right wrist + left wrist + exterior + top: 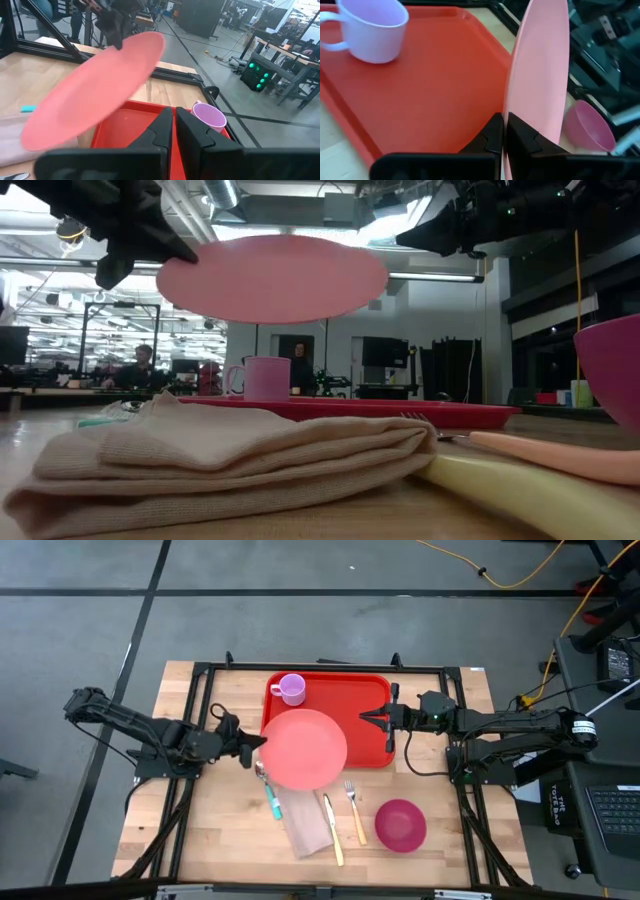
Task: Set up tray
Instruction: Put the light pink plate in the middle of the red tray
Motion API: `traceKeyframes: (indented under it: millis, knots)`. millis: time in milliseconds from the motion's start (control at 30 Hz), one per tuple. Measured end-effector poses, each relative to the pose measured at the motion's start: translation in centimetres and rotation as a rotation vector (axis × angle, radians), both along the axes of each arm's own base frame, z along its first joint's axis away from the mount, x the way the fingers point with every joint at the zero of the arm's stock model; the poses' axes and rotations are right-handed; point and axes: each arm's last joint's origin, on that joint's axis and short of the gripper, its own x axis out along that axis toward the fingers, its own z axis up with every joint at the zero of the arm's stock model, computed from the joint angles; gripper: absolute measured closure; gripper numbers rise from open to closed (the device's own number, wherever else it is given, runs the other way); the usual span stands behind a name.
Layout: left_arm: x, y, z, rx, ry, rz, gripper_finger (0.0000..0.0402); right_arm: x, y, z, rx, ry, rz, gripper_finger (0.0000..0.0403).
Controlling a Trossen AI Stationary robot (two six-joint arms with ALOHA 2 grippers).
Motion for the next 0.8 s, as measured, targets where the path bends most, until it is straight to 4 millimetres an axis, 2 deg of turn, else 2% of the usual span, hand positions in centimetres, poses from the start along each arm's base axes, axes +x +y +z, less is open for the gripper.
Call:
traceKeyframes:
  millis: [233,467,800]
  knots:
    - [1.0,1.1,-1.0,-0.048,0.041,0.097,0.0400,0.0,0.0,0.1,-0.002,-0.011,0.000,0.0374]
    - [2.6,1.9,-2.5,-0.169,0.104,0.106,0.0400,0.0,0.0,0.1,0.004,-0.016,-0.002,0.0374]
    - [5.6,3.8,-3.7,-0.246,0.041,0.127,0.0400,0.0,0.0,0.2,0.028,-0.020,-0.005,0.0374]
